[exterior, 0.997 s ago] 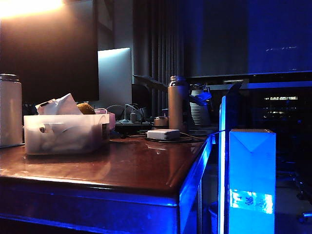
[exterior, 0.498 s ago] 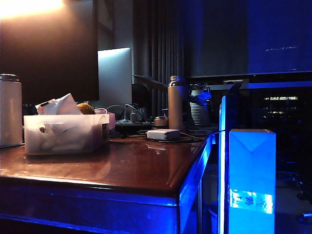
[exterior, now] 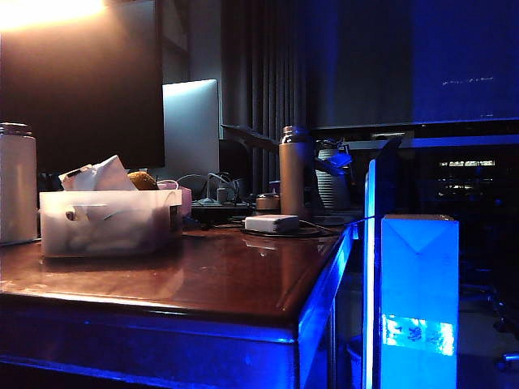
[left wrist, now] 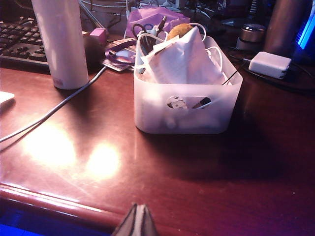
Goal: Pick up the kiwi and place it into the translucent box.
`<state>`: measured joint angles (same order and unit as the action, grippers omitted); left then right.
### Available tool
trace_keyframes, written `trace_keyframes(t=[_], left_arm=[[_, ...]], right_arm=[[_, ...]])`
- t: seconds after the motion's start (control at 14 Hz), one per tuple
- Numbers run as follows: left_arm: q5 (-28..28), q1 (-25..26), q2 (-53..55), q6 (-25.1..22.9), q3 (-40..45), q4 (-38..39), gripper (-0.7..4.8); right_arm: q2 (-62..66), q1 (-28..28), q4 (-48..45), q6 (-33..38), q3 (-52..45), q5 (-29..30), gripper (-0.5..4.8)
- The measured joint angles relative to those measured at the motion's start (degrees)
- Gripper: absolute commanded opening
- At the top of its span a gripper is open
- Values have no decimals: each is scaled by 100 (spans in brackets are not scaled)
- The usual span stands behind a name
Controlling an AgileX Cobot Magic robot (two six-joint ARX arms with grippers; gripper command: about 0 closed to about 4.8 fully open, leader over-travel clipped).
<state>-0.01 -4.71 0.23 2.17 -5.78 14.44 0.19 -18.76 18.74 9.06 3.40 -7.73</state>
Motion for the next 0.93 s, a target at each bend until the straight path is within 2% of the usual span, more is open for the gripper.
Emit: trace_keyframes(t=[0.93], left_arm=[[2,0,0,0,0,0,-3]], right_arm=[[2,2,0,0,0,0,-6]])
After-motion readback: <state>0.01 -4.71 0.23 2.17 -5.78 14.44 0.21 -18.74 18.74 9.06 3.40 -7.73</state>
